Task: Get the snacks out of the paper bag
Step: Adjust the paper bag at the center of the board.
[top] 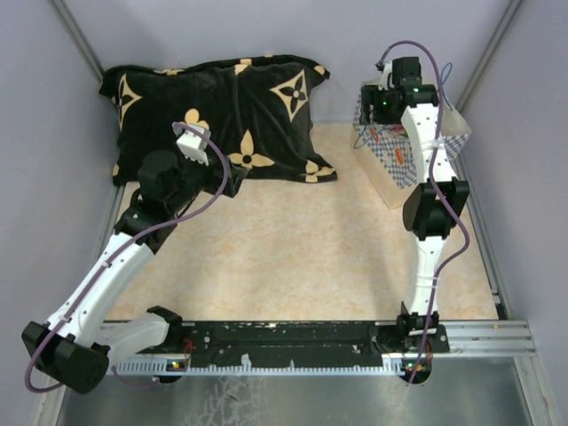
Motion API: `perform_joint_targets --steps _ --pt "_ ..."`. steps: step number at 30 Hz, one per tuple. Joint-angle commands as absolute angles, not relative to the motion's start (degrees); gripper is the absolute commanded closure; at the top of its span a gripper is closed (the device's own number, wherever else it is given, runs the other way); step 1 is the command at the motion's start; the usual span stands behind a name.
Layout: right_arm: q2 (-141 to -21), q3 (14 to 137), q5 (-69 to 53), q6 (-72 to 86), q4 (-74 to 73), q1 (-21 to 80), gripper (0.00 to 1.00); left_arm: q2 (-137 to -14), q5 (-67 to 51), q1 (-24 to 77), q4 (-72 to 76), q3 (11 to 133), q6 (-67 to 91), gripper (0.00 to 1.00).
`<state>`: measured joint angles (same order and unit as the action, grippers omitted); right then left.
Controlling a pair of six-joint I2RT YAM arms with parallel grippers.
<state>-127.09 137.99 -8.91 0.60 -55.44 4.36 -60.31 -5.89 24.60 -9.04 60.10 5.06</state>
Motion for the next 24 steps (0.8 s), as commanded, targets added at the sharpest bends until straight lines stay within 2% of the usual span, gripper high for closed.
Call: perform_joint_targets --steps 1,2,6,11,15,18,24 --pt "-122.12 138.69 -3.55 -0.70 -54.24 5.46 0.43 -60.15 -6.78 24.22 -7.82 60.84 4.55 0.00" --pt "-121.76 138.69 -2.79 -0.70 -54.31 5.80 0.49 -59.99 -6.71 24.22 -7.87 60.74 4.60 0.00" --pt "-119.59 138.69 -0.79 -0.70 -54.35 6.93 0.57 -59.29 -6.71 24.20 -7.74 60.64 4.71 0.00" --pt "-116.99 138.54 1.80 -0.79 -54.86 8.61 0.71 -58.02 -8.90 24.26 -8.10 61.22 7.88 0.00" --pt "-114.65 136.37 3.04 -0.59 -53.95 9.35 0.89 -55.39 -13.71 24.23 -5.96 59.79 15.02 0.00" --pt "-114.49 136.30 3.33 -0.44 -53.14 9.73 0.97 -53.49 -15.40 24.25 -3.90 57.16 18.20 0.00" --pt "-118.27 141.93 3.23 -0.82 -55.36 10.53 1.00 -53.46 -13.26 24.25 -0.20 52.93 20.48 0.00"
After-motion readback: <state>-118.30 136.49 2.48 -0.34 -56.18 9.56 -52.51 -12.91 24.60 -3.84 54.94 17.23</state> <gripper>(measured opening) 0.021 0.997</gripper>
